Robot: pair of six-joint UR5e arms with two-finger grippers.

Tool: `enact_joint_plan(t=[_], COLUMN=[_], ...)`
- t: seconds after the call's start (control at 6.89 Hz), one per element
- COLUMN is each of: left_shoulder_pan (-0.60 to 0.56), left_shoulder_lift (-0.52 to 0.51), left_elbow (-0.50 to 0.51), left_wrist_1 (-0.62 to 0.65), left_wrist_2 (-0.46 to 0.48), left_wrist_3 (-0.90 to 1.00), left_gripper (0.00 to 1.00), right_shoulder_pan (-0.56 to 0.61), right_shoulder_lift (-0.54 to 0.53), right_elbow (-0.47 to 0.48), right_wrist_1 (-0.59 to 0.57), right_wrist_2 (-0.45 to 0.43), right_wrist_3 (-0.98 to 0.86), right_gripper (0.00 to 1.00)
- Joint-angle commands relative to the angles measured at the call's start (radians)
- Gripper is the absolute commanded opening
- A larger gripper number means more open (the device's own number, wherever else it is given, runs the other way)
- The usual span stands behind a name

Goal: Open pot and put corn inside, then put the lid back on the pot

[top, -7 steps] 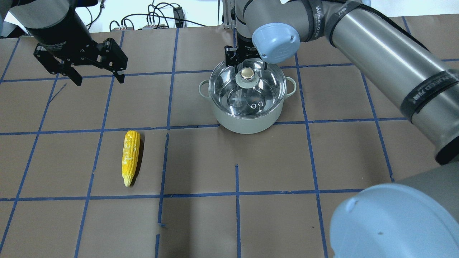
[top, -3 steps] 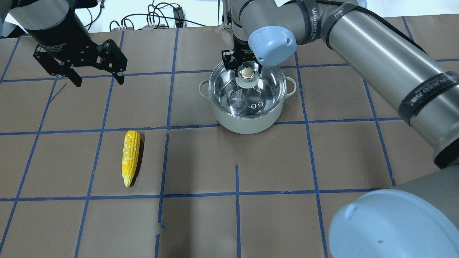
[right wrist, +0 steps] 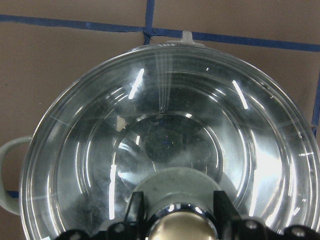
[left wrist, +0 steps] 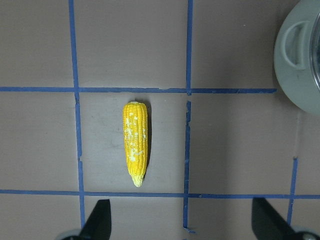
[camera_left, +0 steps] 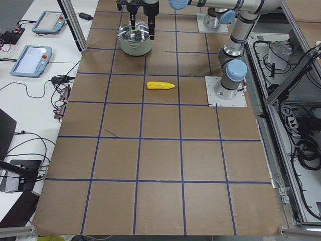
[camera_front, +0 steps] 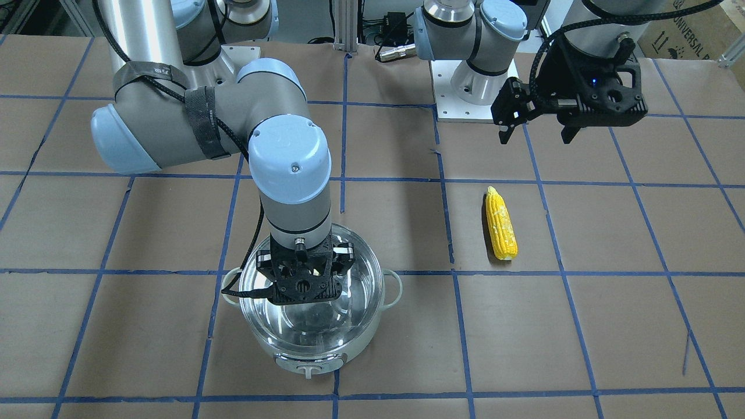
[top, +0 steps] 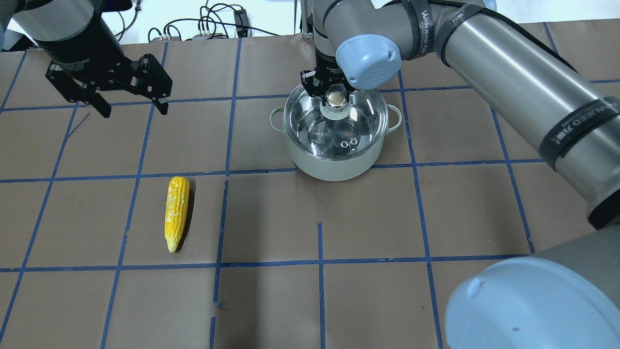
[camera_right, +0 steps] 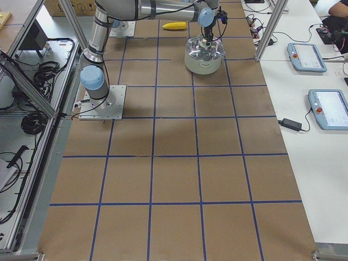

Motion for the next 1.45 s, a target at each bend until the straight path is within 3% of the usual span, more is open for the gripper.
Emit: enact_joint_plan(t=[0.0,0.15,0.58,0.73,0.87,1.31], left_shoulder_pan=[0.000,0.002,0.003,0.015,0.076,0.155], left_shoulder_lift=[0.000,0.000,0.005,0.005,-0.020,-0.106], left_elbow=[0.001,0.003,-0.008,-0.023,-0.108,-0.429], left_wrist_1=[0.000,0.000,-0.002,-0.008,0.012,0.428], left_wrist_2=[0.002,0.002,0.004,0.002,-0.002,-0.010], left_wrist_3=[0.000,0.000,0.011,0.073,0.181,0.196], left_gripper=[1.00,1.00,1.00,1.00,1.00,1.00], right_shoulder_pan=[-0.006,-0.010,-0.067,-0.119,-0.179,-0.328], right_shoulder_lift=[0.000,-0.003,-0.010,-0.023,-0.067,-0.168], right_elbow=[-0.023,-0.085,-0.456,-0.510,-0.517,-0.503], right_wrist_1=[0.024,0.091,0.529,0.571,0.611,0.768], right_wrist_2=[0.000,-0.001,-0.055,-0.052,-0.046,0.017], right_wrist_3=[-0.007,-0.013,-0.089,-0.143,-0.212,-0.376], right_gripper=[0.07,0.07,0.07,0.07,0.07,0.07])
